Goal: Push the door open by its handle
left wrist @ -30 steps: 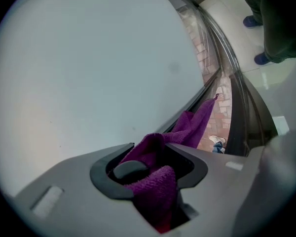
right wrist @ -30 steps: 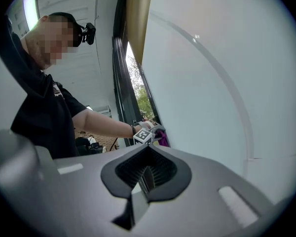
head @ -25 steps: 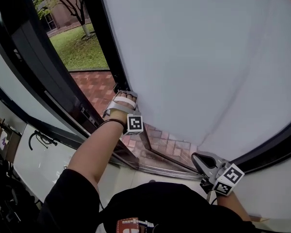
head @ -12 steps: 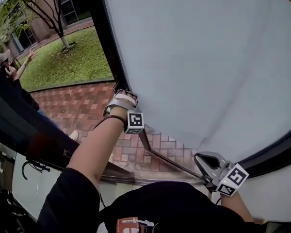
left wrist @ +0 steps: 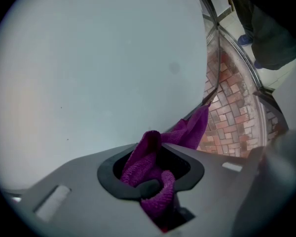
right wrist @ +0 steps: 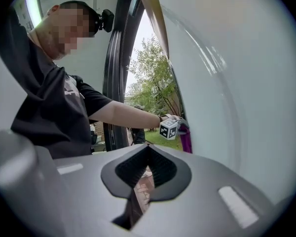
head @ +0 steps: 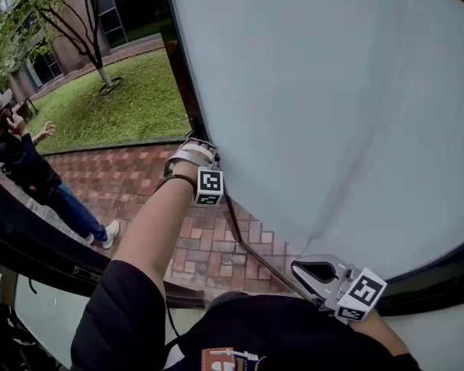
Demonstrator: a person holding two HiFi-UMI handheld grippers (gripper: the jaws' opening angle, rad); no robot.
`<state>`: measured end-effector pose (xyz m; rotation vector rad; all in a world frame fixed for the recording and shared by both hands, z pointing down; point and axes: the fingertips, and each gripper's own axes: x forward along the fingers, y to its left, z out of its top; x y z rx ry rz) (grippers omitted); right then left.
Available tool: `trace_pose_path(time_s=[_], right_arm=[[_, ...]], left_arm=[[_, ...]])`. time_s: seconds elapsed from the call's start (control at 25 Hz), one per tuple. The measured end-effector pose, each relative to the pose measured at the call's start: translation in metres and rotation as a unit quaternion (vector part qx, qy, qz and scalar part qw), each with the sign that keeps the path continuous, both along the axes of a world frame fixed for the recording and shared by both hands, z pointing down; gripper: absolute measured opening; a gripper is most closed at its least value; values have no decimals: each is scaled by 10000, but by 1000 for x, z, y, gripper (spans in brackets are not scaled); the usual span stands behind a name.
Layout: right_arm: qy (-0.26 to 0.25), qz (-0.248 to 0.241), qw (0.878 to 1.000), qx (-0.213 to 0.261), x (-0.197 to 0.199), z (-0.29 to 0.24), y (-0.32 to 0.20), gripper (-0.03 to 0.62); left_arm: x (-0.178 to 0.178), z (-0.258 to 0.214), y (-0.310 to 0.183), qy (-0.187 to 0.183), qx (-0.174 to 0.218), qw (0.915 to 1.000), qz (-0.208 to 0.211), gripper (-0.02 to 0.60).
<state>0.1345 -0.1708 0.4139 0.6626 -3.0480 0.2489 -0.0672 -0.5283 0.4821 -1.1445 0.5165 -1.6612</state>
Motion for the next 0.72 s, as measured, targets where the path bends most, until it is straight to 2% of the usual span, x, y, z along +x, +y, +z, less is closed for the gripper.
trace_pose_path(time_s=[0.2,0.28,0.36,0.48,0.56,0.64,0.72], right_arm=[[93,7,9999,83,-52,21,-14,0],[80,55,9999,40,-68,31,-33,0],[86,73,9999,43,-68,38,-71,0],[87,214,9995,197,-59,46,-156,0],[104,402,9986,334,-62,52,-207,0],[57,632,9976,291,-72,61,-248,0],[23,736,9971,188,-91,70,-280,0]], left_arm=[[-2,5,-20,176,111,9986,489,62],[7,5,-32,243,140,9971,702,57],[35,4,-54,298,100,9954,903,57],[89,5,-95,381,0,9898,1371,59],[118,5,-106,533,-94,9808,1871,61],[142,6,-104,758,-252,9668,2427,75],[154,10,-106,814,-400,9545,2839,77]])
